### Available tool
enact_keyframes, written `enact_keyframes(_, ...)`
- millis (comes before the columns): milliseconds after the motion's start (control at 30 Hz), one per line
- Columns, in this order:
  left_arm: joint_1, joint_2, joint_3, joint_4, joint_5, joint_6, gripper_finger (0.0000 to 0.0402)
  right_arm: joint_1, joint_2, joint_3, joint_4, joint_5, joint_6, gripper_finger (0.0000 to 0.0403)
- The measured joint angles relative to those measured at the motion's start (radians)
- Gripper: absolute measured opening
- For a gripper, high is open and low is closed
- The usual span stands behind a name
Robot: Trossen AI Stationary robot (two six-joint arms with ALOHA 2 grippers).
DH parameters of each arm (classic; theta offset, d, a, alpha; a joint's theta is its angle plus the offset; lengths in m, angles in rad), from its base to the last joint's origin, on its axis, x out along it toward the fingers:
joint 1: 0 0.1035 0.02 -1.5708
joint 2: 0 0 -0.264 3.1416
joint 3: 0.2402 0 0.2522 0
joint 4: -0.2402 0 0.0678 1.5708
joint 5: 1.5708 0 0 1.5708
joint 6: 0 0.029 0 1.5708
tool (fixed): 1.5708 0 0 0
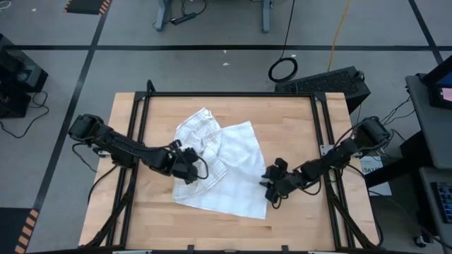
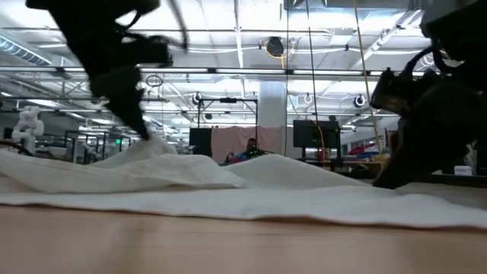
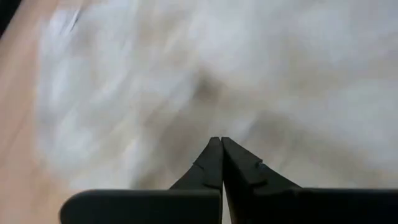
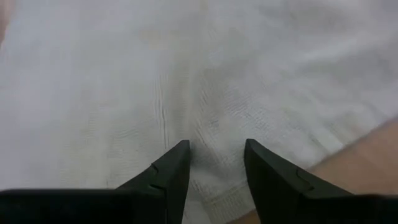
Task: Roll towel
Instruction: Fold the brown checkered towel
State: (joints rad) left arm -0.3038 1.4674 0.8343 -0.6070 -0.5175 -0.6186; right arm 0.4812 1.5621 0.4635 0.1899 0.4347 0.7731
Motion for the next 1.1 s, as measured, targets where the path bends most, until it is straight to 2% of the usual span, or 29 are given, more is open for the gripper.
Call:
enact_keyframes(267,-0.039,0.041,0.003,0.682,0.017,0.194,0.0014,-0.045,-0.001,0.161,0.004,0.048,-0.231,0.0146)
enact_keyframes(400,-0.078,0.121,0.003,0.828,-0.052,0.195,0.0017,-0.048,-0.002,0.228,-0.005,0.055,-0.332,0.0146)
enact_keyframes(567,-0.101,0.245,0.002,0.884,-0.072,0.059,0.0018,-0.033,-0.003,0.268,-0.131,0.032,-0.406,0.0146)
enact_keyframes(767,-0.111,0.361,0.006,0.871,-0.058,-0.029,0.0018,-0.034,-0.003,0.267,-0.196,0.017,-0.383,0.0146)
enact_keyframes(967,-0.1,0.397,0.007,0.757,-0.036,-0.031,0.0018,-0.034,-0.003,0.268,-0.206,-0.103,-0.318,0.0146)
enact_keyframes(1100,-0.084,0.396,0.007,0.714,0.026,-0.031,0.0018,-0.034,-0.003,0.269,-0.239,-0.127,-0.32,0.0146)
